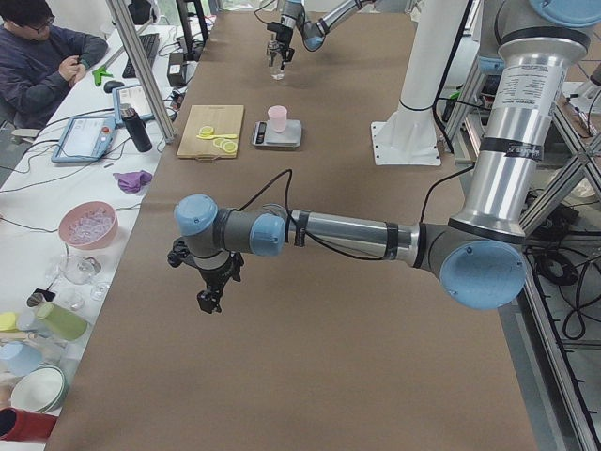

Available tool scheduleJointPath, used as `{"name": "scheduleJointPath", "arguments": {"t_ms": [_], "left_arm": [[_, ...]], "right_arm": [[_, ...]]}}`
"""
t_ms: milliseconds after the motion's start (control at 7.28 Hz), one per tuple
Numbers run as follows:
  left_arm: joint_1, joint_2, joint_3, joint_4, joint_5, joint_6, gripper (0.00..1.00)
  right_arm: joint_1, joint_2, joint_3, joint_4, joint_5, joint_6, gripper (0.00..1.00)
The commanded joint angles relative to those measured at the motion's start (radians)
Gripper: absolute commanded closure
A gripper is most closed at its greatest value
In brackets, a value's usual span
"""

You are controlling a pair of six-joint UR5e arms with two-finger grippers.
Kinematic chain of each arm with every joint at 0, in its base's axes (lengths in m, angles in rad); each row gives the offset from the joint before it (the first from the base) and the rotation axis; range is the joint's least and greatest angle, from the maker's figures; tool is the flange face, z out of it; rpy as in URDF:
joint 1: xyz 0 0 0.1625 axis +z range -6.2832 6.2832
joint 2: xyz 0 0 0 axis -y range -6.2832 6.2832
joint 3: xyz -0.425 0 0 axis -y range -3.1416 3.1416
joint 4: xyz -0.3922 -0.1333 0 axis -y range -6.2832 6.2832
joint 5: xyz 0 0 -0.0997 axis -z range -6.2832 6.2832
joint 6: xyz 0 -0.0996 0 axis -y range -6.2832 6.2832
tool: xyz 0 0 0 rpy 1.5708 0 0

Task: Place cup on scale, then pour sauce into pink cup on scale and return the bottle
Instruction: 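Lift the glass sauce bottle with the right gripper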

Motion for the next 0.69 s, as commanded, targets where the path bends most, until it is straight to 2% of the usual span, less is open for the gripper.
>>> {"name": "scheduleJointPath", "arguments": {"t_ms": [0,275,549], "left_arm": [[-0.033,0.052,-0.027,0.002,-0.001,0.001,0.02],[-0.034,0.074,-0.050,0.002,0.000,0.001,0.02],[-0.036,0.095,-0.054,0.000,0.000,0.001,0.02]], "right_arm": [[0.036,0.002,0.092,-0.158,0.039,-0.006,1.00],[0.027,-0.001,0.190,-0.289,0.016,-0.015,1.00],[0.010,-0.001,0.239,-0.386,-0.030,-0.015,1.00]]}}
